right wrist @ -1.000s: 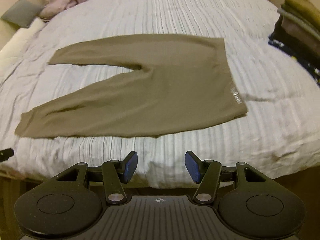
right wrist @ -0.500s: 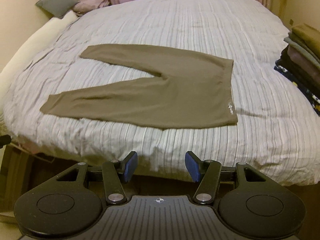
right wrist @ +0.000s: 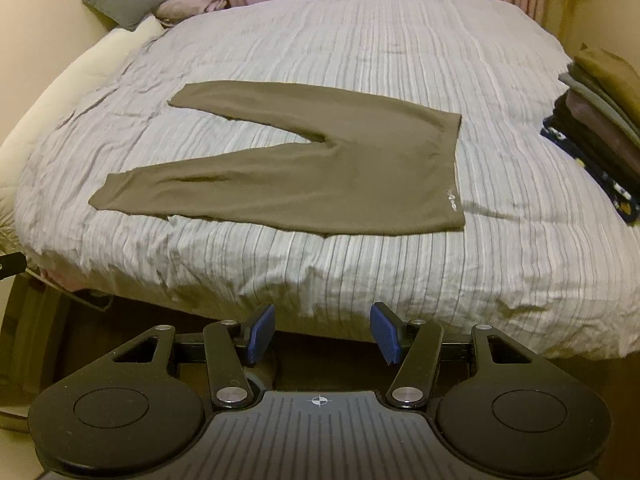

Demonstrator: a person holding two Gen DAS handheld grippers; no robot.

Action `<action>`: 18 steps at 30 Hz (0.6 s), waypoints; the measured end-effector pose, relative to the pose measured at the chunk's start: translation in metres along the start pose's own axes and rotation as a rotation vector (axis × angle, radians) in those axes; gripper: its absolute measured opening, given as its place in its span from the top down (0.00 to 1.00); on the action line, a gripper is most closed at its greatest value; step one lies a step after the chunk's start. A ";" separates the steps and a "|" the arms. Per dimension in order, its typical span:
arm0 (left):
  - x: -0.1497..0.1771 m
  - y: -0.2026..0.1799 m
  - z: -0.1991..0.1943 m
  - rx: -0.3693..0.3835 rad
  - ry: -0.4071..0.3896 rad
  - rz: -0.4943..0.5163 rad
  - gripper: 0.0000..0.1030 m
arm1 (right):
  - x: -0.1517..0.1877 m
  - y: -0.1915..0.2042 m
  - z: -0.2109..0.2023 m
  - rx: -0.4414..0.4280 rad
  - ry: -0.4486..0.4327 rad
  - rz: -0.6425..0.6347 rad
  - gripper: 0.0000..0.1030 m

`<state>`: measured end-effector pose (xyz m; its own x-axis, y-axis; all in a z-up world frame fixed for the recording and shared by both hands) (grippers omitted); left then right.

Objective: Fold clothes

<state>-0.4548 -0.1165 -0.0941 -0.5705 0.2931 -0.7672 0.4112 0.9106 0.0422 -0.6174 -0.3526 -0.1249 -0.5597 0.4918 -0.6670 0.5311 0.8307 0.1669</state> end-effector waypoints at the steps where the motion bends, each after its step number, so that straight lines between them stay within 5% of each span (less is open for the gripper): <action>1: 0.000 -0.002 -0.001 0.000 0.000 0.007 0.56 | 0.001 -0.001 -0.001 0.001 0.000 0.003 0.45; 18: 0.007 -0.005 -0.004 0.021 0.012 0.051 0.54 | 0.004 0.002 -0.008 0.009 -0.006 0.024 0.45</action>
<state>-0.4639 -0.1180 -0.0969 -0.5566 0.3428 -0.7567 0.4551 0.8879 0.0674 -0.6232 -0.3466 -0.1217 -0.5432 0.5096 -0.6673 0.5499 0.8165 0.1758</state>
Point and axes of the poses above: each gripper's, at about its wrist camera, not at the fingertips, and z roughly the way its jaws point, y to its left, x to its underside, the point moved 7 cm from there along z, roughly the way its jaws point, and after that the axes turned 14 degrees about -y, right-handed, at the moved point
